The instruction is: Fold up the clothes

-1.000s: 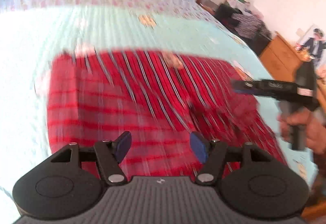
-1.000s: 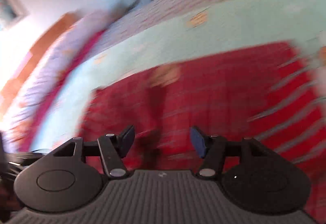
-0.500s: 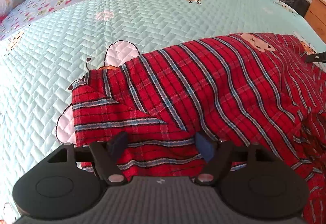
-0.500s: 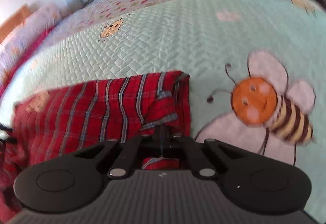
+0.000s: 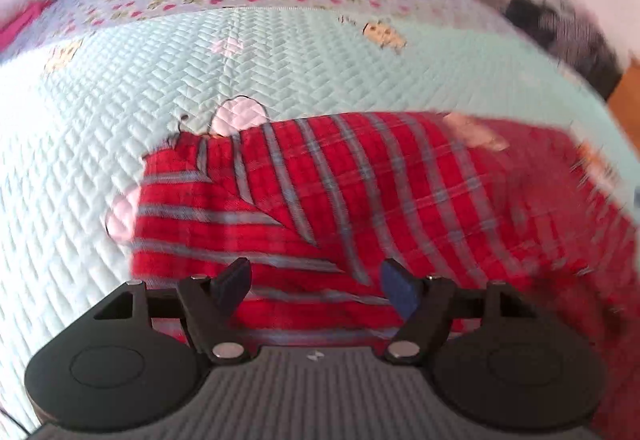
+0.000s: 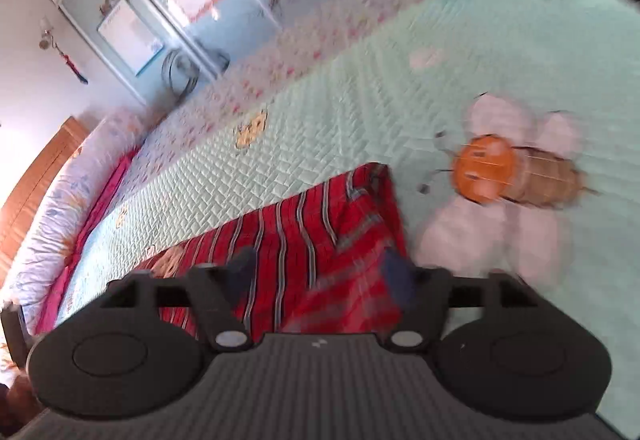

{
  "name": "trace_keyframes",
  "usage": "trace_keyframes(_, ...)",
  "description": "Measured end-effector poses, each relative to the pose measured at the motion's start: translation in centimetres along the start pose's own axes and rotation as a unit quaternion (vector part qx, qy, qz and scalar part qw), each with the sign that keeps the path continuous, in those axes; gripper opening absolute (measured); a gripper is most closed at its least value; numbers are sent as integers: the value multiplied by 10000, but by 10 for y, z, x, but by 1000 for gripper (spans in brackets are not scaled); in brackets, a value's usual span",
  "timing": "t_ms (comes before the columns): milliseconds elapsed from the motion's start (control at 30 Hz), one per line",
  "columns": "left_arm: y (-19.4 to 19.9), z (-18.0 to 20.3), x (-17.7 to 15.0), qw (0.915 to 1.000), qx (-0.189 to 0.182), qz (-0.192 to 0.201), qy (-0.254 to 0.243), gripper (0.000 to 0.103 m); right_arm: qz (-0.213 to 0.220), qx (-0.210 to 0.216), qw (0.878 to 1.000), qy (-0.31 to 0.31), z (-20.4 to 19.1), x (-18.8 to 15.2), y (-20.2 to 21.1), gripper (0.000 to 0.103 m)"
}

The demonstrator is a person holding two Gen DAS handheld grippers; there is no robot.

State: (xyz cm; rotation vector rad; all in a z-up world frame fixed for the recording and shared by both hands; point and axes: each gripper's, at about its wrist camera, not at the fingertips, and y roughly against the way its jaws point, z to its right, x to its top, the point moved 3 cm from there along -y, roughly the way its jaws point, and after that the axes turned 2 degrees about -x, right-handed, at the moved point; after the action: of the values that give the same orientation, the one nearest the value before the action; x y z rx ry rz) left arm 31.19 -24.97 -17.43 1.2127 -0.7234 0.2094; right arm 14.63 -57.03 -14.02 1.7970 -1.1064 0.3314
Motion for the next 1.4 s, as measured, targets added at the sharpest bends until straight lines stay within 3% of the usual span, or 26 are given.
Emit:
trace_keyframes(100,21,29,-11,9986,-486,-1,211,74,-125,-252,9990,351,-13,-49,35,80)
trace_keyframes(267,36,122,-28,9851,-1603,-51,-617,74,-191,-209,9992,-269,-11,-100,58,79)
trace_keyframes(333,28,153,-27,9789,-1745,-18,-1063,74,-109,-339,9988,-343,-13,-110,51,79)
trace_keyframes(400,14,170,-17,9762,-1800,10,-1207,74,-10,-251,9986,-464,-17,-112,44,76)
trace_keyframes(533,-12,191,3,9741,-1972,-57,-1104,74,116,-366,9972,-644,-13,-107,31,50)
trace_keyframes(700,-31,208,13,9706,-2144,-157,-1086,74,301,-234,9888,-1440,11,-92,16,35)
trace_keyframes(767,-40,225,15,9663,-2200,-206,-1318,74,373,-163,9830,-1788,21,-87,12,1)
trace_keyframes(867,-74,249,15,9662,-1888,-491,-1688,74,351,-120,9674,-2507,48,-97,15,0)
trace_keyframes(933,-89,255,15,9665,-1749,-645,-1763,74,299,-182,9636,-2652,58,-105,24,0)
trace_keyframes(1067,-96,260,11,9656,-1629,-624,-1927,76,35,-268,9690,-2457,59,-110,33,0)
trace_keyframes(1233,-88,262,9,9688,-1506,-599,-1877,76,403,-171,9805,-1917,49,-78,56,5)
trace_keyframes(1333,-64,261,3,9704,-1728,-542,-1601,76,742,303,9818,-1722,42,-45,54,6)
trace_keyframes(1400,-57,262,-8,9710,-1746,-577,-1530,76,642,645,9803,-1750,46,-33,37,7)
